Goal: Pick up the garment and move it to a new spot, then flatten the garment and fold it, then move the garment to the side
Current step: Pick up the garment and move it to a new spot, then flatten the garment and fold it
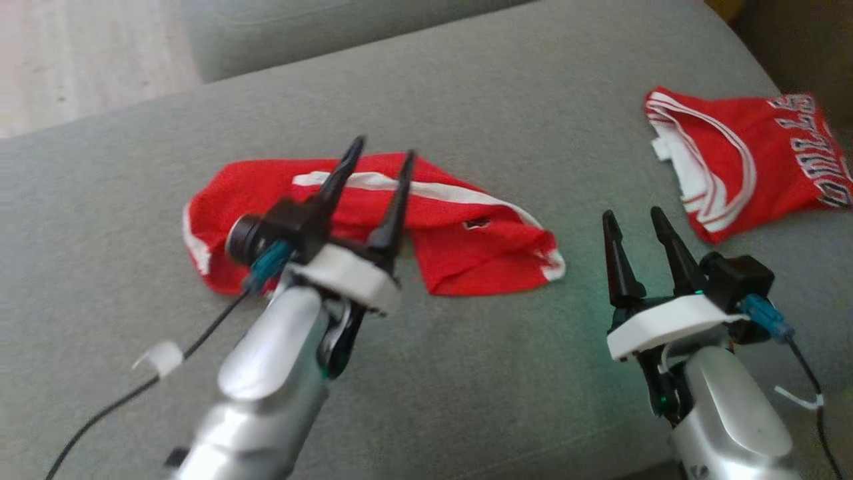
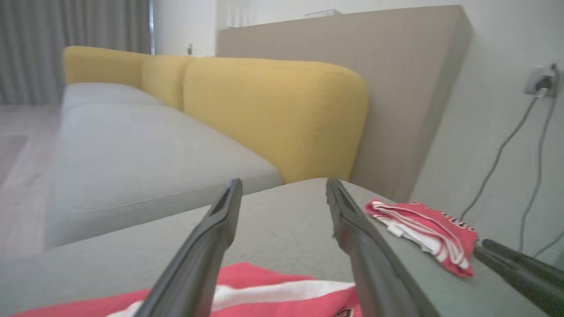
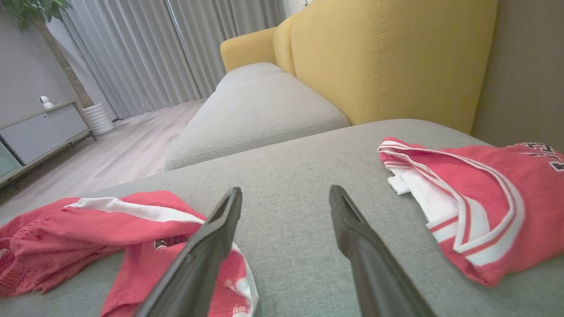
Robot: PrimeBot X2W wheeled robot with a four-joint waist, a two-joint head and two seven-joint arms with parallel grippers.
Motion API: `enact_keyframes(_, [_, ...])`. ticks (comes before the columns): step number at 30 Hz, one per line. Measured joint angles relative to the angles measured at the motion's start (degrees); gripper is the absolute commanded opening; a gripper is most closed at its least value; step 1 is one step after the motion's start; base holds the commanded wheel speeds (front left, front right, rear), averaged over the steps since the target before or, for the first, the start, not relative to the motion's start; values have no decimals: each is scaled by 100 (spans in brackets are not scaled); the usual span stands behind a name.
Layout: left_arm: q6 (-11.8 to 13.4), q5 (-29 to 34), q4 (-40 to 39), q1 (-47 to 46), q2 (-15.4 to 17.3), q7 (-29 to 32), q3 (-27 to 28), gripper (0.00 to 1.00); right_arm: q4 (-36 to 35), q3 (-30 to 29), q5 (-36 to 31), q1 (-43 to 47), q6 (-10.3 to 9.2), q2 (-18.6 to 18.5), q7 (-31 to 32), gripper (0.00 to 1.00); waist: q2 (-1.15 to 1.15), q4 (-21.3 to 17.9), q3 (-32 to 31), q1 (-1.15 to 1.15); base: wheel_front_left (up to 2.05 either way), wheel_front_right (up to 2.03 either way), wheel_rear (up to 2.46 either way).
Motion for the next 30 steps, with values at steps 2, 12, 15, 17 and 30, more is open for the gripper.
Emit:
enact_keyframes(2, [140,147,-77,320,29,0,354,100,-19,-46,-5,76,0,0,0,100,0,142,-71,1,0,0,0])
enact_keyframes(12, [383,962,-844,2463,297,1,1894,100,-55,-378,-120,538,0,5,0,100,0,910,-508,0,0,0,0])
enact_keyframes(15, [480,1270,-1150,2922,299,1,2195,100,-66,-487,-154,617,0,7,0,100,0,1108,-612,-1,0,0,0])
enact_keyframes(17, [533,1369,-1321,3198,280,1,2427,100,-66,-523,-154,709,0,8,0,100,0,1213,-684,0,0,0,0])
enact_keyframes(30, [423,1717,-1478,4067,113,1,2827,100,-35,-591,-154,1106,0,10,1,100,0,1502,-907,0,0,0,0])
